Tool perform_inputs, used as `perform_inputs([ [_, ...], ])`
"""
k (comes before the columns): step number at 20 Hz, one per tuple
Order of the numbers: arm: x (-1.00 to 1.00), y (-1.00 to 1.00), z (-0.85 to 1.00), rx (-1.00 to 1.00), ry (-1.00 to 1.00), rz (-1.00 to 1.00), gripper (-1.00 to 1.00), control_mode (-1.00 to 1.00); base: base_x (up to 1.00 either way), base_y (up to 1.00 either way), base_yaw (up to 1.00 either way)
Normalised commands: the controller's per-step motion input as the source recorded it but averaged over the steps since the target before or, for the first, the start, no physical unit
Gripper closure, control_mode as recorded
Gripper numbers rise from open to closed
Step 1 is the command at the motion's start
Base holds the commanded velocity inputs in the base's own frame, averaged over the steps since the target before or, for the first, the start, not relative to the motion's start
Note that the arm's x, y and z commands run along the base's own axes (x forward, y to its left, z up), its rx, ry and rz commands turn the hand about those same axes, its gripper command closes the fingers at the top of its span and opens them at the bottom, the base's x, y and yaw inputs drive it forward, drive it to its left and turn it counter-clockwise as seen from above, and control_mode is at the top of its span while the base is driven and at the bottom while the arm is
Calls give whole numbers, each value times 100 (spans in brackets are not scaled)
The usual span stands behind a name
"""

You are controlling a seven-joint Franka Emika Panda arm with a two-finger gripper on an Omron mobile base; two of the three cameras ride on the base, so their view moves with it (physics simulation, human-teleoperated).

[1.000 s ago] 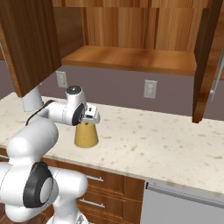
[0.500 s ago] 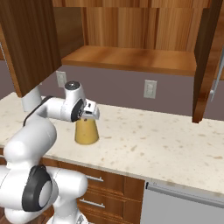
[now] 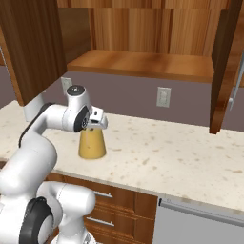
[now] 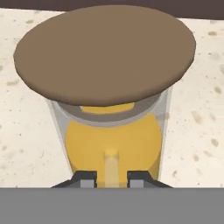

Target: There is a tray on the dining counter. Grab the cup, mug, and pitcher and place them on the tray. The pitcher may be placed next to the tray if it cannot fit the tray.

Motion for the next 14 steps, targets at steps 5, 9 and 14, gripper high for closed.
perform_inputs([
  [5,-43,-26,14,0,-11,0,100,-100,0,0,0],
  [9,-26,-26,29,0,-11,0,100,-100,0,0,0],
  [14,-21,-12,45,0,-11,0,100,-100,0,0,0],
])
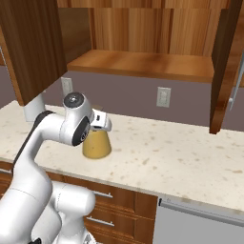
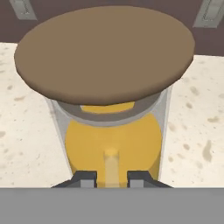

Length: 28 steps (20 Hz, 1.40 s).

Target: There is a tray on the dining counter. Grab the cup, mug, and pitcher and place them on the tray. The pitcher may be placed next to the tray if it cannot fit the tray.

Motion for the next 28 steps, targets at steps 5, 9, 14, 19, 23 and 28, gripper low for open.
perform_inputs([
  [5,-13,-8,50,0,-3,0,100,-100,0,0,0],
  [9,-1,-7,30,0,0,0,100,-100,0,0,0],
  [14,-3,-4,4,0,-2,0,100,-100,0,0,0],
  [19,0,0,18,0,0,0,100,-100,0,0,0],
  [23,0,0,15,0,-1,0,100,-100,0,0,0],
  [28,0,-2,16,0,-4,0,100,-100,0,0,0],
])
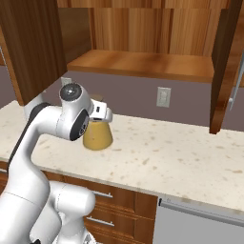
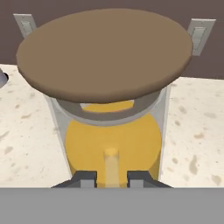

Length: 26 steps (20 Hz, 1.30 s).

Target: There is a tray on the dining counter. Grab the cup, mug, and pitcher and place them on the tray. The pitcher may be placed next to the tray if it cannot fit the tray.

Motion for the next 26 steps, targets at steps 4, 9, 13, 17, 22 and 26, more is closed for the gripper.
perform_inputs([
  [4,0,0,4,0,-2,0,100,100,-4,0,0],
  [9,0,0,0,0,0,0,100,100,-55,0,-7],
  [13,0,0,0,0,0,0,100,100,-70,0,-21],
  [17,0,0,0,0,0,0,100,100,-65,0,-39],
  [22,0,0,0,0,0,0,100,100,-43,30,-64],
  [26,0,0,0,0,0,0,100,100,-23,34,-83],
])
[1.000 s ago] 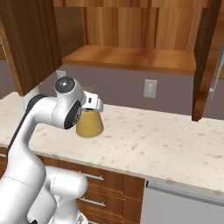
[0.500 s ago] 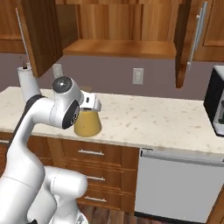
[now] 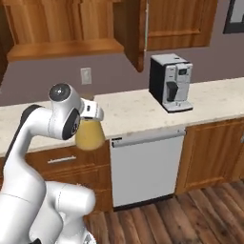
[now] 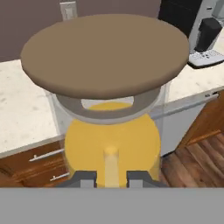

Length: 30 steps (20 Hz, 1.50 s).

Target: There is a tray on the dining counter. Grab the cup, mug, and pitcher and place them on the tray. The pitcher may be placed next to the tray if it cannot fit the tray.

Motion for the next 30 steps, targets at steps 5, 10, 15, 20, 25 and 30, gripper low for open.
perform_inputs([
  [5,0,0,0,0,0,0,100,100,0,22,-95],
  [10,0,0,0,0,0,0,100,100,-2,13,-95],
  [15,0,0,0,0,0,0,100,100,0,2,-96],
  [20,0,0,0,0,0,0,100,100,10,20,-90],
  [25,0,0,0,0,0,0,100,100,85,68,-50],
  [30,0,0,0,0,0,0,100,100,100,78,-16],
])
